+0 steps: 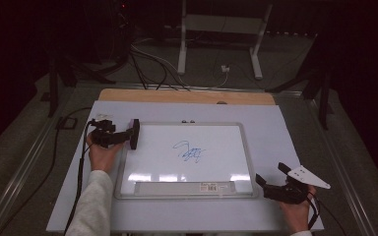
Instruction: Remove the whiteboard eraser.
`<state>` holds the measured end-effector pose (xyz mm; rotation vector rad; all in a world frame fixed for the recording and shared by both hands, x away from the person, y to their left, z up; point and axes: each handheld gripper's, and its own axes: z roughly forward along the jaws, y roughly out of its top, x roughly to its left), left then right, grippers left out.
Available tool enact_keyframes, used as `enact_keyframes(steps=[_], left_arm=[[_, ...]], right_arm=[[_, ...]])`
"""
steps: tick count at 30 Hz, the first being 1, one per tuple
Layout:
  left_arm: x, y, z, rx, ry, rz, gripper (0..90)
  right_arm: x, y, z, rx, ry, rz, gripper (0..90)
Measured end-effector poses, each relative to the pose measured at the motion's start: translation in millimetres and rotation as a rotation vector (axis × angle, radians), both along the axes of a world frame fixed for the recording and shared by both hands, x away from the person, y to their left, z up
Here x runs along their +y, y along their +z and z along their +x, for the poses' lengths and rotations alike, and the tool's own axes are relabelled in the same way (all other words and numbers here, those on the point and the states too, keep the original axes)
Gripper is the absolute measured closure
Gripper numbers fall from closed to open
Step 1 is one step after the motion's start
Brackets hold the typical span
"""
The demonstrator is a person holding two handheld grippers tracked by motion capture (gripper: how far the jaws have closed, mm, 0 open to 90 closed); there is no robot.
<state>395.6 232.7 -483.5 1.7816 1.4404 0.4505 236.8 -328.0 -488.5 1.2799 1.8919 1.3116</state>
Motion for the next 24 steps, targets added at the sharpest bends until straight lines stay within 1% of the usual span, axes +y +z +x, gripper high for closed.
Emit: enact_keyframes(steps=[2, 3, 4, 5, 6, 7, 10, 14, 16, 20, 23, 24], left_arm=[[-1.3, -1.9, 0.6, 0.013, -0.016, 0.005, 31.2], [-1.5, -2.6, 0.8, 0.017, -0.018, 0.001, 34.9], [-1.3, -3.0, 1.0, 0.020, -0.022, -0.009, 34.9], [-1.5, -3.1, 1.1, 0.020, -0.028, -0.015, 39.0], [-1.9, -3.2, 1.1, 0.022, -0.034, -0.017, 39.0], [-2.5, -3.4, 1.1, 0.024, -0.041, -0.021, 40.8], [-2.8, -3.5, 1.0, 0.030, -0.045, -0.032, 44.3], [-4.8, -4.8, 1.6, 0.037, -0.062, -0.054, 44.9], [-8.6, -5.9, 1.8, 0.035, -0.074, -0.056, 44.7], [-16.0, -10.3, 3.8, 0.045, -0.088, -0.081, 42.7], [-20.1, -12.0, 4.3, 0.044, -0.085, -0.072, 40.1], [-20.9, -11.9, 3.8, 0.035, -0.085, -0.062, 39.7]], right_arm=[[-0.1, 0.0, 0.0, 0.001, 0.000, -0.001, 0.1], [0.0, 0.0, 0.1, 0.002, 0.001, -0.001, 0.1], [0.0, 0.0, 0.1, 0.002, 0.001, -0.001, 0.1], [0.2, 0.0, 0.1, 0.002, 0.002, -0.002, 0.1], [0.2, 0.0, 0.1, 0.002, 0.002, -0.002, 0.1], [0.4, -0.1, 0.1, 0.002, 0.002, -0.001, 0.1], [0.9, -0.4, 0.5, 0.005, 0.003, 0.000, 0.1], [1.8, -0.4, 0.3, 0.006, 0.007, -0.003, 0.1], [1.8, -0.6, 0.6, 0.007, 0.008, -0.004, 0.1], [1.3, -0.1, 0.0, 0.006, 0.007, -0.001, 0.1], [0.5, -0.2, 0.1, 0.004, 0.009, 0.001, 0.1], [0.3, -0.2, 0.2, 0.006, 0.010, 0.002, 0.1]])
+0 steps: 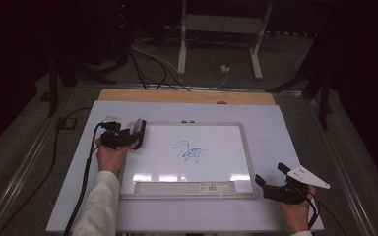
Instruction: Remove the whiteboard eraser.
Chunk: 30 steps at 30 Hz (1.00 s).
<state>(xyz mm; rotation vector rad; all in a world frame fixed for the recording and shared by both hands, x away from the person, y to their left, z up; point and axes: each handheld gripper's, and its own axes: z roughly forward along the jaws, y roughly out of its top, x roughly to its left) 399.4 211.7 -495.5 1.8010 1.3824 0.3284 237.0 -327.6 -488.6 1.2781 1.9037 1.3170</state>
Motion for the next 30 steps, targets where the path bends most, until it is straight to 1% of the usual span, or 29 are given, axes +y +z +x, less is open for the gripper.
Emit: enact_keyframes(steps=[1, 3, 6, 7, 8, 10, 11, 13, 16, 20, 24, 30], left_arm=[[-0.5, 0.0, -0.3, -0.004, 0.003, 0.002, 39.6], [-0.4, -0.5, 0.0, 0.002, 0.003, 0.000, 38.3], [-0.7, -3.3, 1.7, 0.029, -0.001, -0.013, 35.3], [-1.3, -4.2, 1.9, 0.035, -0.001, -0.010, 35.4], [-2.1, -5.6, 2.1, 0.042, -0.001, 0.004, 35.4], [-2.8, -8.6, 2.3, 0.056, 0.003, 0.023, 37.0], [-2.7, -9.7, 2.2, 0.057, 0.005, 0.027, 39.6], [-1.6, -10.6, 1.9, 0.057, 0.005, 0.017, 41.0], [-1.2, -9.9, 2.0, 0.060, 0.002, 0.019, 41.1], [0.3, -8.3, 1.3, 0.053, -0.002, 0.019, 41.3], [2.2, -3.8, -0.2, 0.035, -0.001, 0.010, 41.3], [3.9, 2.9, -3.6, 0.008, -0.001, 0.008, 41.4]], right_arm=[[-0.2, 0.0, 0.1, 0.002, 0.002, 0.001, 0.1], [-0.3, 0.0, 0.0, 0.001, 0.002, 0.001, 0.1], [0.3, -0.1, 0.1, 0.004, 0.003, 0.001, 0.1], [0.6, 0.0, 0.0, 0.003, 0.003, 0.001, 0.1], [0.6, 0.0, 0.0, 0.003, 0.003, 0.001, 0.1], [1.0, 0.1, -0.2, 0.004, 0.005, 0.001, 0.1], [1.0, 0.1, -0.2, 0.004, 0.006, 0.001, 0.1], [0.7, 0.0, -0.1, 0.004, 0.004, 0.001, 0.1], [0.4, -0.2, 0.1, 0.003, 0.003, 0.003, 0.1], [0.6, -0.1, 0.0, 0.004, 0.004, 0.003, 0.1], [0.8, -0.2, 0.1, 0.003, 0.004, 0.002, 0.1], [0.6, -0.1, 0.0, 0.002, 0.002, 0.002, 0.1]])
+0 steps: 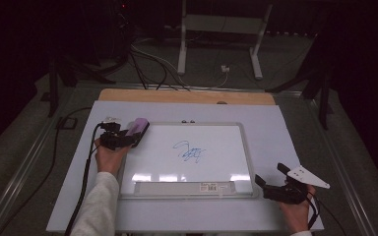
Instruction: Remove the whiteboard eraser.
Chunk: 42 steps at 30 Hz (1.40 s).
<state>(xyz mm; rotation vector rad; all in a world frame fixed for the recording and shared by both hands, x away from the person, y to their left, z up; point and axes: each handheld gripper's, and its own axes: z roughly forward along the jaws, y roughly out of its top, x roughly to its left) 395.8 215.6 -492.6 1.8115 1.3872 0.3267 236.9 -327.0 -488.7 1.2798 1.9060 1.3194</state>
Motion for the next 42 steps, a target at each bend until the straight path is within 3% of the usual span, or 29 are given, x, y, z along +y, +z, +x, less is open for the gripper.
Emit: enact_keyframes(steps=[16, 42], left_arm=[[-7.8, 15.7, -12.0, -0.067, -0.043, -0.012, 41.3], [-58.8, 32.4, -25.7, -0.117, -0.184, 0.020, 41.3]], right_arm=[[-0.7, 0.4, -0.8, -0.004, 0.000, 0.002, 0.1], [0.1, 1.1, -1.7, -0.006, 0.001, 0.005, 0.1]])
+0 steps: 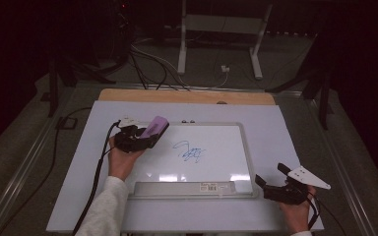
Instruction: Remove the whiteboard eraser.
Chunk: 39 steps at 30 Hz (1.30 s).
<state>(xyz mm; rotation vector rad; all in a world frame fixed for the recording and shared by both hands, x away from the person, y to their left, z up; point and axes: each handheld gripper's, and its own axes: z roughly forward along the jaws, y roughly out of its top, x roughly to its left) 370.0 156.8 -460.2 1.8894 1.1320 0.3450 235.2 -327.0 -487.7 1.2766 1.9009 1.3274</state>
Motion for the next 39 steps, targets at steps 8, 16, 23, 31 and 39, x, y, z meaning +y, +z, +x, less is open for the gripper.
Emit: enact_keyframes(steps=[8, 16, 23, 31, 39], left_arm=[[-16.9, -4.1, -2.1, -0.001, -0.034, 0.012, 41.3], [-34.7, -13.3, -5.8, 0.017, -0.072, 0.035, 41.3], [-46.6, -21.0, -10.3, 0.028, -0.101, 0.055, 41.3], [-54.6, -29.4, -17.1, 0.040, -0.129, 0.062, 41.3], [-62.5, -35.8, -24.3, 0.055, -0.164, 0.097, 41.2]], right_arm=[[0.7, 0.0, 0.4, 0.000, 0.002, -0.002, 0.1], [-1.3, -0.3, -0.4, -0.001, 0.000, -0.002, 0.1], [-1.2, -0.2, -0.1, 0.000, 0.001, -0.002, 0.1], [-0.6, -0.9, 0.3, 0.000, 0.005, -0.003, 0.1], [0.0, -1.1, 1.0, 0.000, 0.007, -0.003, 0.1]])
